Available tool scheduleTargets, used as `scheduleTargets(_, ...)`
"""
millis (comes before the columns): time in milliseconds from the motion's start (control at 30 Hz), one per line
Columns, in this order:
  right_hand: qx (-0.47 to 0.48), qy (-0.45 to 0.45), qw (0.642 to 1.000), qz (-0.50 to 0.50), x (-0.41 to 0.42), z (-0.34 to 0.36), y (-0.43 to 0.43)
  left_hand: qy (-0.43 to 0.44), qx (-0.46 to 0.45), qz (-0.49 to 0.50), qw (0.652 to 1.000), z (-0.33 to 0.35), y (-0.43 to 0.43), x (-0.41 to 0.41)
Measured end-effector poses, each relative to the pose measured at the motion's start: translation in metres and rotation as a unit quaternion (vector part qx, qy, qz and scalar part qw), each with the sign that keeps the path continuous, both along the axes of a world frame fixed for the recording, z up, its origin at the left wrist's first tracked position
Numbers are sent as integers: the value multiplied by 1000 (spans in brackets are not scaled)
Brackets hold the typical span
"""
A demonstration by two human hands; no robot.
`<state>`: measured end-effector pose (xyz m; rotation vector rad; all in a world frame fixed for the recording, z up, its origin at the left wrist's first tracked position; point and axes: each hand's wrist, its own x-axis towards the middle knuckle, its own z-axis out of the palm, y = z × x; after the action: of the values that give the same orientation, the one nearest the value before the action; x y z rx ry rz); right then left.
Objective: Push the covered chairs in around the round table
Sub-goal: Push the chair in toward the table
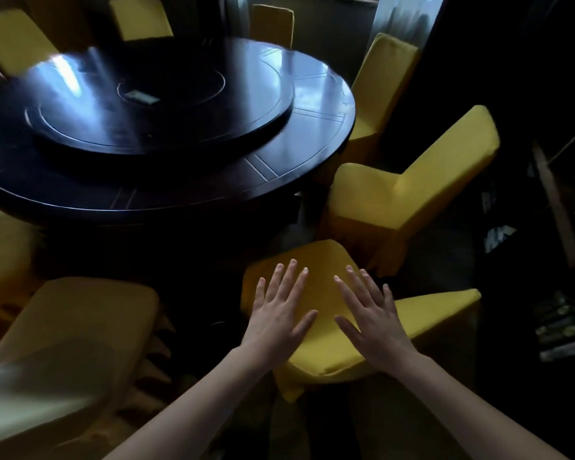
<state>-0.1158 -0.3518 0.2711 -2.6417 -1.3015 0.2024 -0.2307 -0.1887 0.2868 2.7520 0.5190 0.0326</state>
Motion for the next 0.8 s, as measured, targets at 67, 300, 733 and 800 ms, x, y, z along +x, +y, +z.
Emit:
scheduleTargets(67, -3, 7, 1000, -10, 20, -3, -35, 0, -9, -5, 1000, -7, -33, 17)
scheduleTargets(300, -73, 25, 997, -22, 78, -16, -121, 31, -33, 22, 999, -32, -99, 46)
scheduleTargets(733, 17, 102, 994, 29, 156, -32, -161, 8, -115, 62, 991, -52, -123, 35)
scheduleTargets(800, 32, 98, 994, 30, 160, -34, -160, -18, -110, 61, 992, -49, -122, 37)
